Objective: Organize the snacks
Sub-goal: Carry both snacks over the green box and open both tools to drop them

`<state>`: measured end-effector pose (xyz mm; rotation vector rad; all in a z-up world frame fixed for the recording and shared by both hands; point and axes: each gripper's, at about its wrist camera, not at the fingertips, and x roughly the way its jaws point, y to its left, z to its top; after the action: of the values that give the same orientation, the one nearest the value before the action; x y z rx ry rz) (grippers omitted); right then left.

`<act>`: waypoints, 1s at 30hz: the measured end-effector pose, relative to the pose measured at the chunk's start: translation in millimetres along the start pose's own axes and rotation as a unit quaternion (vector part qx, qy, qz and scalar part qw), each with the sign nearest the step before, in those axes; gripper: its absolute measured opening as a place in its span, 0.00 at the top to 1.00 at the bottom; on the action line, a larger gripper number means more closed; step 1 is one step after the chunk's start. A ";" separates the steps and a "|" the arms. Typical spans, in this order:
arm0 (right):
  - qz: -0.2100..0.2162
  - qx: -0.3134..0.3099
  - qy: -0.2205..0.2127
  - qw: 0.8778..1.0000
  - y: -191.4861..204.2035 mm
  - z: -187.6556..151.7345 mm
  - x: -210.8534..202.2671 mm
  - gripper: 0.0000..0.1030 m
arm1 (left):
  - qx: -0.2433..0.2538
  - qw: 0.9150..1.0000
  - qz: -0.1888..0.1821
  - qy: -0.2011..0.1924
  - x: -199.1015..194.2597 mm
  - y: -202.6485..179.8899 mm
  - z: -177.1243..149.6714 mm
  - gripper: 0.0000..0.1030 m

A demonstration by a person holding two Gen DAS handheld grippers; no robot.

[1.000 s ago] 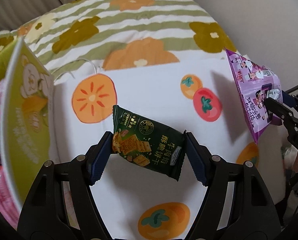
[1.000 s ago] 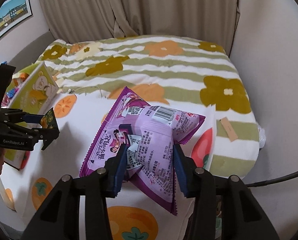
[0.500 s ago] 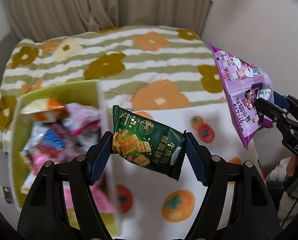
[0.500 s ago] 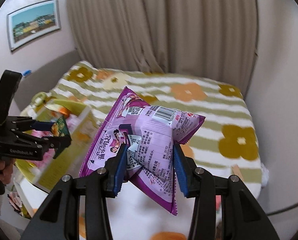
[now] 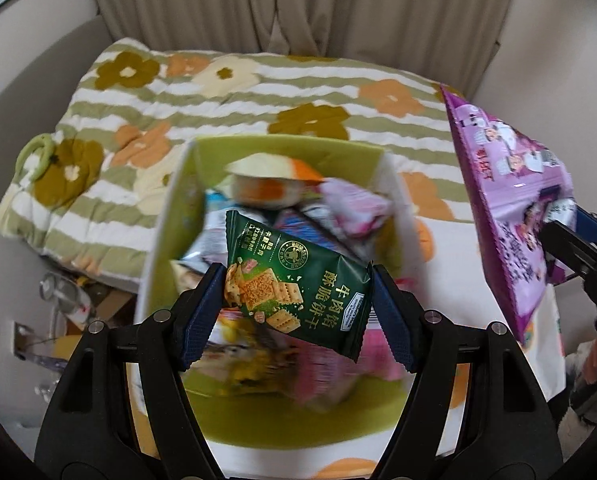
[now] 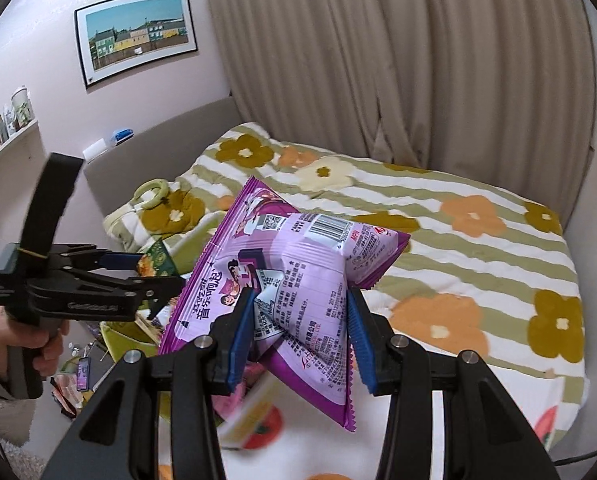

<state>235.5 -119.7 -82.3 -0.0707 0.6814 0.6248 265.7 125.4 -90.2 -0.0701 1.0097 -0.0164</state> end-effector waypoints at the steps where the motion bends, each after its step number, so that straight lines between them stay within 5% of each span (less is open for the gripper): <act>1: 0.001 0.001 0.003 1.000 8.5 1.5 6.4 0.60 | 0.002 1.000 -0.001 0.002 4.7 9.6 2.1 0.33; 8: -0.021 0.009 0.018 1.000 37.1 7.3 36.5 0.60 | 0.031 0.999 -0.017 -0.002 26.0 39.0 19.8 0.29; 12: -0.042 0.029 0.023 0.998 41.8 10.7 47.0 0.60 | 0.054 0.999 -0.005 -0.009 33.5 40.1 27.3 0.01; 21: -0.068 0.042 0.033 0.996 52.9 18.4 52.0 0.60 | 0.058 0.998 -0.003 0.007 31.1 54.7 13.5 0.01; 30: -0.035 0.060 0.049 0.996 45.0 38.7 79.5 0.60 | 0.018 1.000 0.006 0.025 26.2 90.7 -12.5 0.01</act>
<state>280.1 -31.9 -94.2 -0.0131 0.8060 0.5149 267.3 214.0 -125.0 -0.0301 1.0592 -0.0255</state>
